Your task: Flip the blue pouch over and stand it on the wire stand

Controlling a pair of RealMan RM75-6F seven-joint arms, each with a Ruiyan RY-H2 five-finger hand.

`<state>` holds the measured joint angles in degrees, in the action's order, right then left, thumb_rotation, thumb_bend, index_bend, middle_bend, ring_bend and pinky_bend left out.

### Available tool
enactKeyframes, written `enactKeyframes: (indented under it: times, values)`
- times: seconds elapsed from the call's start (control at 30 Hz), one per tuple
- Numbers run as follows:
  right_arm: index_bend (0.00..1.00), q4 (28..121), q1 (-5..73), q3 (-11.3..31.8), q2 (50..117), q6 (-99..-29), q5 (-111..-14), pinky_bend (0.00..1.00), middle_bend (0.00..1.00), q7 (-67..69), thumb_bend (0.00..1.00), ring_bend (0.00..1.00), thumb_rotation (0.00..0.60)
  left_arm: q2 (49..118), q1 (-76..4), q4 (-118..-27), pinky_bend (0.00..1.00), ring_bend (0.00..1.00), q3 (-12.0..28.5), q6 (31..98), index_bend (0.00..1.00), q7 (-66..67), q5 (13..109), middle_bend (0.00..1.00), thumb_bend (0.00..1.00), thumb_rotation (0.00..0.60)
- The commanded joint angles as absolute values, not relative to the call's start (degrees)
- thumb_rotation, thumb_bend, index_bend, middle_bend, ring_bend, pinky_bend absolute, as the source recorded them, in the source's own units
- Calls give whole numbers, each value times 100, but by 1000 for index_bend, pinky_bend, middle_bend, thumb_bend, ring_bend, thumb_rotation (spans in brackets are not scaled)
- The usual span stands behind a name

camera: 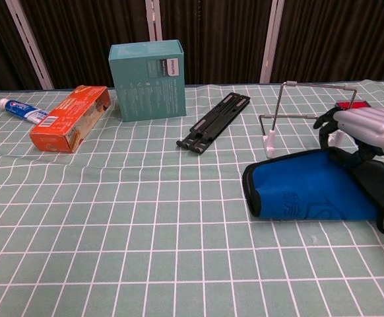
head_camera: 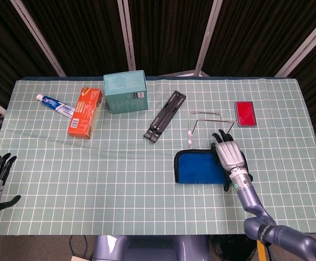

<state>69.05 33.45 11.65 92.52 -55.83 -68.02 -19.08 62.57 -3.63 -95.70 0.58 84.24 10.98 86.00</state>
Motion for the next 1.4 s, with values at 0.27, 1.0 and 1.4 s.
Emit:
enactKeyframes:
  times: [0.27, 1.0, 1.4]
  values:
    - [645, 6812, 3402, 1122, 9315, -5537, -6698, 162, 136, -1938, 469, 0, 600, 6266, -380, -9558, 0, 0, 60, 8400, 0, 1108, 8575, 0, 0, 600]
    - [201, 7190, 3153, 939, 9029, -6345, -7116, 131, 110, -2047, 0, 0, 600, 6249, -376, -9582, 0, 0, 30, 8426, 0, 1064, 8619, 0, 0, 600]
    - [406, 8490, 2698, 243, 7782, -6854, -8265, 129, 110, -1587, 3, 0, 600, 6202, -343, -9632, 0, 0, -12, 8511, 0, 1008, 8738, 0, 0, 600]
